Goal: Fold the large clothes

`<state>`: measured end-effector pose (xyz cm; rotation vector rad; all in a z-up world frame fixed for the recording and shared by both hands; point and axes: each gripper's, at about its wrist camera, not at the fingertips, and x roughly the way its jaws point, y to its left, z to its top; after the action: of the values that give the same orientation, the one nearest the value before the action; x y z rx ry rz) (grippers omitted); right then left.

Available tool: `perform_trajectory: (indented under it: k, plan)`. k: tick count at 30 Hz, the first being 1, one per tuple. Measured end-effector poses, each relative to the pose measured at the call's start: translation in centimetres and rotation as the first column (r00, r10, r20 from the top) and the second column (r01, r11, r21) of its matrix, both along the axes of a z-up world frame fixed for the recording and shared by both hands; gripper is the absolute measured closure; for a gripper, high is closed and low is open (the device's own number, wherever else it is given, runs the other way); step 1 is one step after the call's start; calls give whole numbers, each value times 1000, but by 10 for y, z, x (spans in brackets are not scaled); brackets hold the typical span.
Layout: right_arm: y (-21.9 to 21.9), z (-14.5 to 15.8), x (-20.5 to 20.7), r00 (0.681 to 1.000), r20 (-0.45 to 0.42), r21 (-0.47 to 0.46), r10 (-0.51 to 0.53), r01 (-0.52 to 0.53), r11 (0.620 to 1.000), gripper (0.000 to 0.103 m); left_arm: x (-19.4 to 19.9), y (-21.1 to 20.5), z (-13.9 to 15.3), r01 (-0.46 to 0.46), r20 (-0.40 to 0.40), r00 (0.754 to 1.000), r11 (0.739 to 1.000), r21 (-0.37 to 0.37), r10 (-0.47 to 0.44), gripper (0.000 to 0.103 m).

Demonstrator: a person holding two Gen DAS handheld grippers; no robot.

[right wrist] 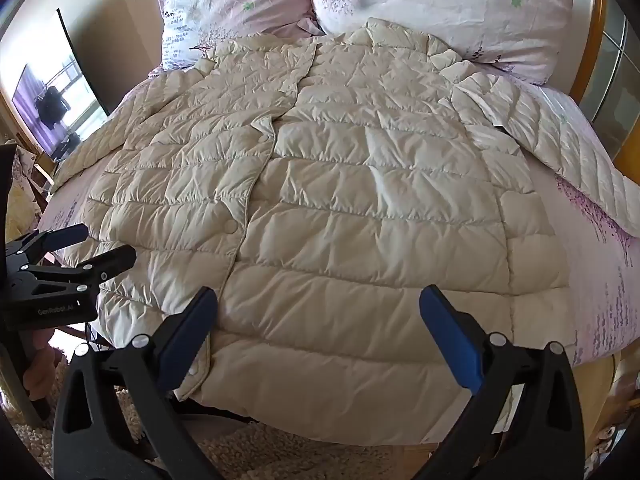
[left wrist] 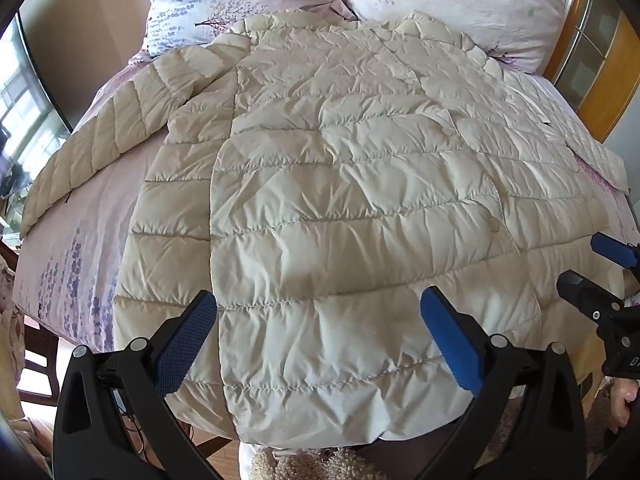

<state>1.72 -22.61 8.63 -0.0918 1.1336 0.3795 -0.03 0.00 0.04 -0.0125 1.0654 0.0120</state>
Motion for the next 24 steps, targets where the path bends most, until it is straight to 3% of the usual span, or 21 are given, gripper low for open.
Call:
perform_trajectory:
  k: [24]
  plan:
    - [1, 0, 0, 1000, 3, 3, 1, -1, 1000, 2, 1, -1, 0, -1, -5, 1000, 1000, 4, 1, 1]
